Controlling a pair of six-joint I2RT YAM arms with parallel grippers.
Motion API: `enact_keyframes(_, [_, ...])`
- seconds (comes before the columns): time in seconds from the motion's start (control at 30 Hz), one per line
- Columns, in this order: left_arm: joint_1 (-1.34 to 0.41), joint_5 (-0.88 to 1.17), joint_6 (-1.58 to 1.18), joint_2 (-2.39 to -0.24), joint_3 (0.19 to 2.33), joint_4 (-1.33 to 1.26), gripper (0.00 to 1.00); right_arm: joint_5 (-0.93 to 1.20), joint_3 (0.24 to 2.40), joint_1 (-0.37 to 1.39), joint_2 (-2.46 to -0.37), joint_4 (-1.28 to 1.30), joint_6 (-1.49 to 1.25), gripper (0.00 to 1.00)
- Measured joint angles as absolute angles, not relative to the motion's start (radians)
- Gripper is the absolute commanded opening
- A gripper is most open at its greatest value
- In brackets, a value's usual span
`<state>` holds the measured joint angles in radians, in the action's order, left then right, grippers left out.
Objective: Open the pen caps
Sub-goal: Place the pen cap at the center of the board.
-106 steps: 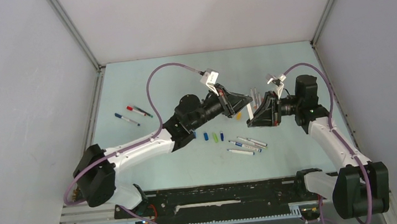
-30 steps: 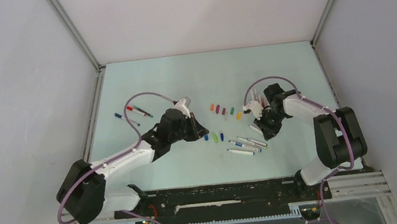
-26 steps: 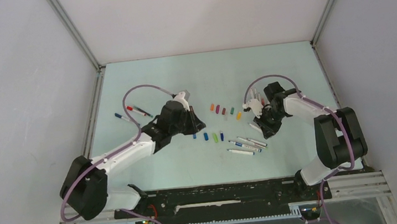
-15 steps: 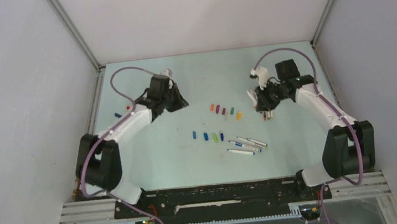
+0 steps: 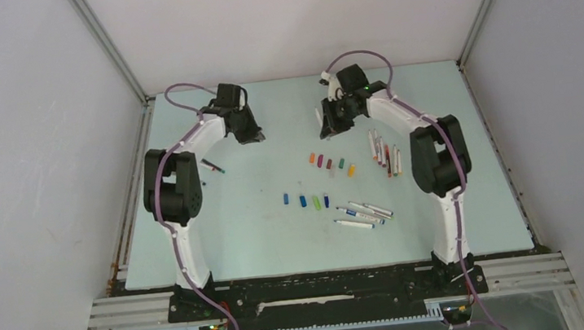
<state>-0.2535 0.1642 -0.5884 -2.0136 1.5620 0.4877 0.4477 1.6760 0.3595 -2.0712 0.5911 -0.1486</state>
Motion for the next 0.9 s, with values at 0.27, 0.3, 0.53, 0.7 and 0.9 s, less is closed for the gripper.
enact_keyframes(0.27, [-0.245,0.164,-0.573,-2.114,1.650,0.571,0.07,0.387,1.896,0.394,-2.276,0.592,-0.309,0.15])
enact_keyframes(0.3, [-0.245,0.164,-0.573,-2.122,1.656,0.577,0.07,0.376,1.905,0.393,-2.292,0.594,-0.319,0.15])
enact_keyframes(0.53, [-0.239,0.163,-0.566,-2.188,1.727,0.622,0.14,0.285,1.929,0.385,-2.350,0.623,-0.380,0.18])
enact_keyframes(0.7, [-0.238,0.164,-0.564,-2.213,1.755,0.650,0.19,0.228,1.940,0.385,-2.361,0.628,-0.419,0.21])
enact_keyframes(0.9, [-0.237,0.163,-0.558,-2.241,1.777,0.669,0.26,0.178,1.954,0.390,-2.373,0.630,-0.439,0.24])
